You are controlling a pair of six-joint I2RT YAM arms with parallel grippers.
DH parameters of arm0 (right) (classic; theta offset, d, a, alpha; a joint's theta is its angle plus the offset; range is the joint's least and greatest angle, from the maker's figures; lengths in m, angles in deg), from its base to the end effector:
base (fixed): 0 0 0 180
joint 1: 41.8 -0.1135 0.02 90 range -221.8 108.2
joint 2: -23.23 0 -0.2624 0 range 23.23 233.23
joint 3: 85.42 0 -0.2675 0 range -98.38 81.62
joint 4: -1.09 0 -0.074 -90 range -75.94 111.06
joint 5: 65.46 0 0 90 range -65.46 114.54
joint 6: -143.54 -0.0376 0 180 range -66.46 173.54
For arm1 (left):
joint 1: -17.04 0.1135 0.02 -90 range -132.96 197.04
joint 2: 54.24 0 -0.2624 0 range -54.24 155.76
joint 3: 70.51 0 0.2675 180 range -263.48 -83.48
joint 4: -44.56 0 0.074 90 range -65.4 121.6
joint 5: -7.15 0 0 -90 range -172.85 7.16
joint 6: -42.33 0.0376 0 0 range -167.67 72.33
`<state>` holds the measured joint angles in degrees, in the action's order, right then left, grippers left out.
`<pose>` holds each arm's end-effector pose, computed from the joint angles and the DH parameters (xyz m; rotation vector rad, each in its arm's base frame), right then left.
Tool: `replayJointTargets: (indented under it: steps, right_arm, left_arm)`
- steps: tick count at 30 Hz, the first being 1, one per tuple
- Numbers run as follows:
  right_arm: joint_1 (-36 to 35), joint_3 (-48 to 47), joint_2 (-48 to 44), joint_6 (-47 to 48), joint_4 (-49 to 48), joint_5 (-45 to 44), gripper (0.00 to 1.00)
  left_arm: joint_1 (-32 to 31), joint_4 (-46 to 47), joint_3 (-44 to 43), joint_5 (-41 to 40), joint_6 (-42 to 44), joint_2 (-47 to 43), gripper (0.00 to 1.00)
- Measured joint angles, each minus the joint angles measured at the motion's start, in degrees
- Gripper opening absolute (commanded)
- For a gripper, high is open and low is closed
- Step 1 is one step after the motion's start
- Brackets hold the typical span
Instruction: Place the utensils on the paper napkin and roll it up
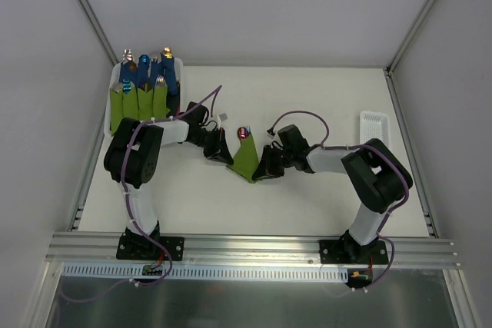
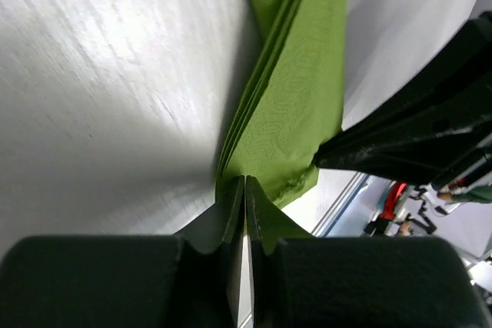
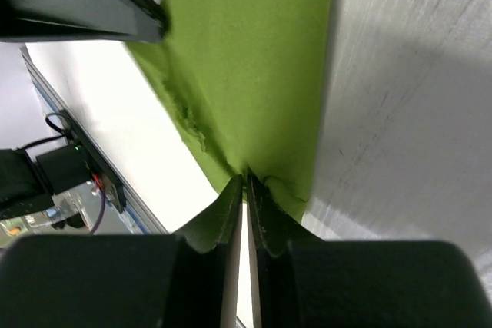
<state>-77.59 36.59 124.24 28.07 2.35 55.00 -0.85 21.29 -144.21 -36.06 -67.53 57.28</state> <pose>0.2662 0.2154 0.1143 -0.5079 2.4506 1.1166 0.3492 -0.1415 0.1063 0.2489 2.6435 -1.3003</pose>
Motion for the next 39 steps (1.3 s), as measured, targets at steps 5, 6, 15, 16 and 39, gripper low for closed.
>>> replayJointTargets:
  steps: [5, 6, 15, 16, 39]
  right_arm:
    - [0.3, -1.7, 0.0, 3.9, 4.9, 1.2, 0.09]
    - [0.4, -1.9, 0.0, 4.5, 5.5, 1.3, 0.09]
    - [0.4, -3.2, 0.0, 7.9, 9.6, 2.0, 0.08]
    - [0.4, -3.2, 0.0, 8.1, 9.8, 2.0, 0.08]
    - [0.4, -6.2, -0.4, 10.5, 17.7, 0.5, 0.15]
  left_arm:
    - [0.0, -0.8, 0.1, 0.2, 3.0, -5.0, 0.05]
    - [0.0, -0.8, 0.1, 0.3, 3.2, -6.0, 0.05]
    - [-1.7, 1.3, -2.9, 1.9, 1.3, -8.6, 0.05]
    - [-2.3, 2.1, -2.9, 2.3, 0.7, -8.4, 0.05]
    - [-5.5, 6.6, 5.4, 0.7, -2.3, -0.7, 0.00]
